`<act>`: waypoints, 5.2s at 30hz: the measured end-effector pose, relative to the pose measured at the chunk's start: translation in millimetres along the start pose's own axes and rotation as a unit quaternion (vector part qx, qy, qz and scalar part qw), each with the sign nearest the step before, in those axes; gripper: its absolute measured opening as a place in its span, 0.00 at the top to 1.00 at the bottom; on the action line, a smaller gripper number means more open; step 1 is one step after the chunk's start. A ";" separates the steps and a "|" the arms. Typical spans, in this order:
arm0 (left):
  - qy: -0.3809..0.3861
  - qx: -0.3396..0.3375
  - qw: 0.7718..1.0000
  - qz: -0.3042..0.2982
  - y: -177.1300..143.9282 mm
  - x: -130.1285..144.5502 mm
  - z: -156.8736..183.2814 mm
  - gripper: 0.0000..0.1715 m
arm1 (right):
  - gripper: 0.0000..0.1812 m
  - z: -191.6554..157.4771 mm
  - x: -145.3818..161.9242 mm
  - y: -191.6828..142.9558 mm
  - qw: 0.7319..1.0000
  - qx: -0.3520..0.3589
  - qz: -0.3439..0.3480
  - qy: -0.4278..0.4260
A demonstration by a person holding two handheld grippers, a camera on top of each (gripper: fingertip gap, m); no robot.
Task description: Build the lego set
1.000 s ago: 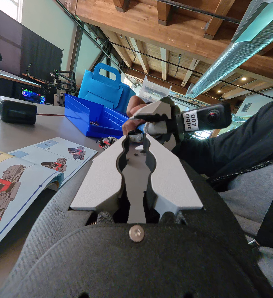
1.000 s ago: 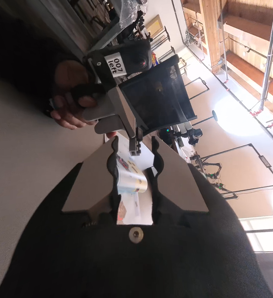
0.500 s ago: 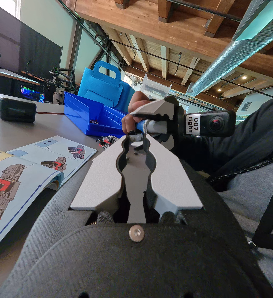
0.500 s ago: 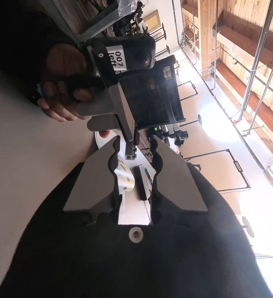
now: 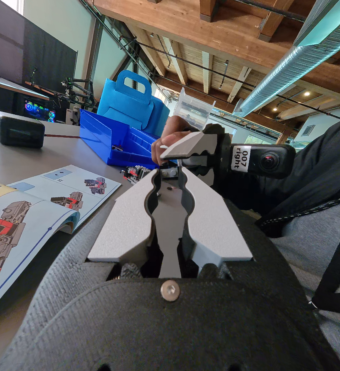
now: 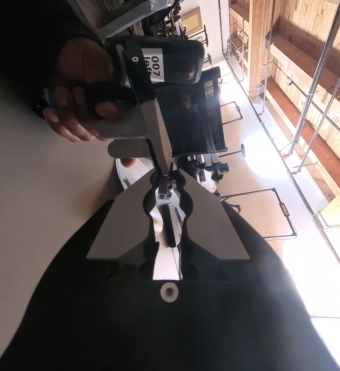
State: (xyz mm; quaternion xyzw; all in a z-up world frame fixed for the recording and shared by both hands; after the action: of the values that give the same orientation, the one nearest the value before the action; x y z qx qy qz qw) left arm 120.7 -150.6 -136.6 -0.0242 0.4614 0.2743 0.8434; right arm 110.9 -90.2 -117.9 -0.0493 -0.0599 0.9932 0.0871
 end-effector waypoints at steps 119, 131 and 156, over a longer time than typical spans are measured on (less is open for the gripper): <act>0.216 -0.023 0.976 0.000 -2.6 6.1 19.3 0.85 | 0.93 4.3 9.9 -33.7 0.969 -0.141 0.093 0.179; 0.229 -0.022 0.973 -0.016 4.5 12.5 19.8 0.94 | 0.92 5.2 6.2 -36.0 0.971 -0.077 0.125 0.190; 0.278 -0.019 0.960 -0.012 10.4 15.9 25.4 0.90 | 0.94 -1.8 3.4 -38.5 0.969 -0.124 0.132 0.167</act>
State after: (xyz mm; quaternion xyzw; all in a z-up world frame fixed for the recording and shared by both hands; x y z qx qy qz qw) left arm 141.8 -127.3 -132.4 -0.1212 0.6720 0.2553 0.6845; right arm 114.1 -51.7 -115.0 -0.2319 -0.1598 0.9586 -0.0430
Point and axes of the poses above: each gripper's, where its closed fingertips meet, y out along the fingers, x out of its underside, z = x × y across the jaws, the point moved 5 cm from there along -y, back along the fingers, and after that the axes turned 14 degrees about -y, right-handed, at the moved point
